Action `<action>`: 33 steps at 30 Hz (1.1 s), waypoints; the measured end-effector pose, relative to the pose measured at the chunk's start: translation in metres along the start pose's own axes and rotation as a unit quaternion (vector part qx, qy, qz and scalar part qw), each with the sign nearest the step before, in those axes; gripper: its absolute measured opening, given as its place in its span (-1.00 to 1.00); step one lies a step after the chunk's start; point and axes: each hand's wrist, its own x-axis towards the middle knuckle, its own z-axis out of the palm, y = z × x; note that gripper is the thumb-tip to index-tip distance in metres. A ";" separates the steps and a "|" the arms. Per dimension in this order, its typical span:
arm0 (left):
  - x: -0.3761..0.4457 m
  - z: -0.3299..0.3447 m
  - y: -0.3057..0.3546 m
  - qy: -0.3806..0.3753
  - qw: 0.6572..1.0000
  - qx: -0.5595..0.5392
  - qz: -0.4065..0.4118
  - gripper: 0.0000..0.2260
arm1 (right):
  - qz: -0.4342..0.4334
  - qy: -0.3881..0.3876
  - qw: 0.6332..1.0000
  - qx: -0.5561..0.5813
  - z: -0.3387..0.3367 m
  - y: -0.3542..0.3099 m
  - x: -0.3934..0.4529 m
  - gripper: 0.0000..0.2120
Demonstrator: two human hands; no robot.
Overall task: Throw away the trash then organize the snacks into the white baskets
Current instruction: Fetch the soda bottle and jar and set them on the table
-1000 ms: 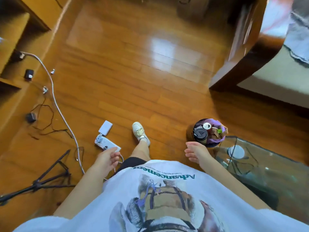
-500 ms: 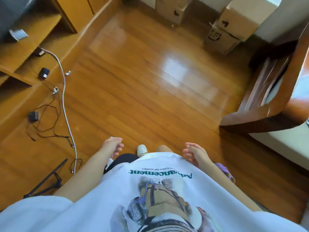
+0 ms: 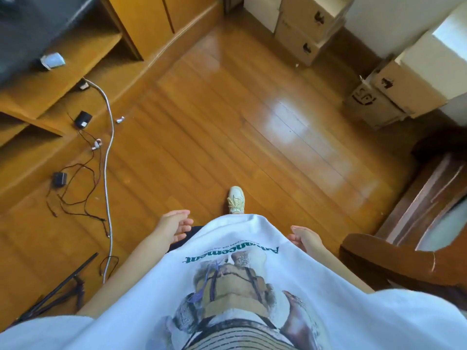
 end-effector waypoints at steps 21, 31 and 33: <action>0.102 -0.097 0.114 0.095 0.940 -0.303 -0.125 -0.77 | -0.196 -0.166 0.904 -0.342 0.235 -0.340 -0.009 -0.89; 0.170 -0.171 0.320 0.093 0.970 -0.212 -0.073 -0.82 | -0.159 -0.088 0.953 -0.243 0.308 -0.425 -0.021 -0.74; 0.178 -0.172 0.366 0.081 0.978 -0.184 -0.051 -0.79 | -0.138 -0.061 0.958 -0.243 0.317 -0.437 -0.023 -0.75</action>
